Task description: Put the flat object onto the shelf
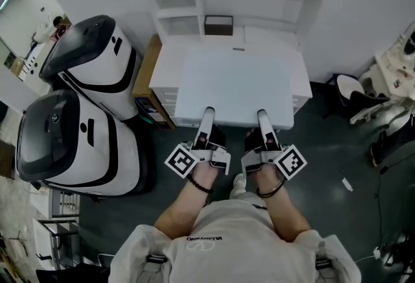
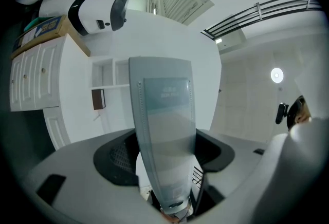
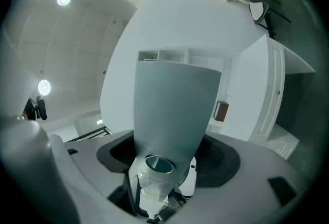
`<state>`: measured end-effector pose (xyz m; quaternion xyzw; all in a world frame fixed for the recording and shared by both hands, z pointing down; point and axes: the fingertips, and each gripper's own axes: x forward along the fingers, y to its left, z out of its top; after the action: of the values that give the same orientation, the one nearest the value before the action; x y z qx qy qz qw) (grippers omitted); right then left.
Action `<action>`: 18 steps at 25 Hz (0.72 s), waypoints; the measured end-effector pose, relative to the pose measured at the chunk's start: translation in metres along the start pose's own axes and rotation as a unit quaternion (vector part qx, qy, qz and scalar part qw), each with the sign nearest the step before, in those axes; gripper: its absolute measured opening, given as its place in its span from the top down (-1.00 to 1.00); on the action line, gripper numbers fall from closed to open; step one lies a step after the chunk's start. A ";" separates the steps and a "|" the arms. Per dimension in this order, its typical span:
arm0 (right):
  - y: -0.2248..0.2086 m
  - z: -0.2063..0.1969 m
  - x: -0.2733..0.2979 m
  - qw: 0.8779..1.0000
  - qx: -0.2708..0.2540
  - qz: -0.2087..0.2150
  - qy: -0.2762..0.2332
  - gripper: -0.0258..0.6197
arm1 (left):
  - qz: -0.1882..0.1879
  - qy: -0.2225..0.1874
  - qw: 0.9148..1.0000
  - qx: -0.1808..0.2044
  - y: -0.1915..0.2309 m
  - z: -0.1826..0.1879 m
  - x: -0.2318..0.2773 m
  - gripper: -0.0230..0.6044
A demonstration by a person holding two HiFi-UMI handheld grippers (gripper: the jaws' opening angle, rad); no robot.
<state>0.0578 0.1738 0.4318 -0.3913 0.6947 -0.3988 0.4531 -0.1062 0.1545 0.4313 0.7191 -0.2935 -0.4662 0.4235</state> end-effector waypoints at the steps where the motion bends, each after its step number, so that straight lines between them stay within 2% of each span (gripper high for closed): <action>1: -0.003 0.006 0.007 1.000 0.001 0.002 0.001 -0.10 | -0.001 -0.001 1.000 0.002 0.002 -0.001 0.009 -0.06; 9: -0.033 0.068 0.073 1.000 0.002 0.015 0.017 -0.10 | -0.003 -0.012 1.000 0.017 0.028 -0.014 0.093 -0.06; 18: -0.052 0.095 0.107 0.999 0.012 0.018 0.035 -0.10 | -0.003 -0.025 0.999 0.028 0.042 -0.018 0.133 -0.06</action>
<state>0.1262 0.0385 0.4192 -0.3595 0.7122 -0.4122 0.4400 -0.0381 0.0319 0.4163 0.7197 -0.3152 -0.4767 0.3942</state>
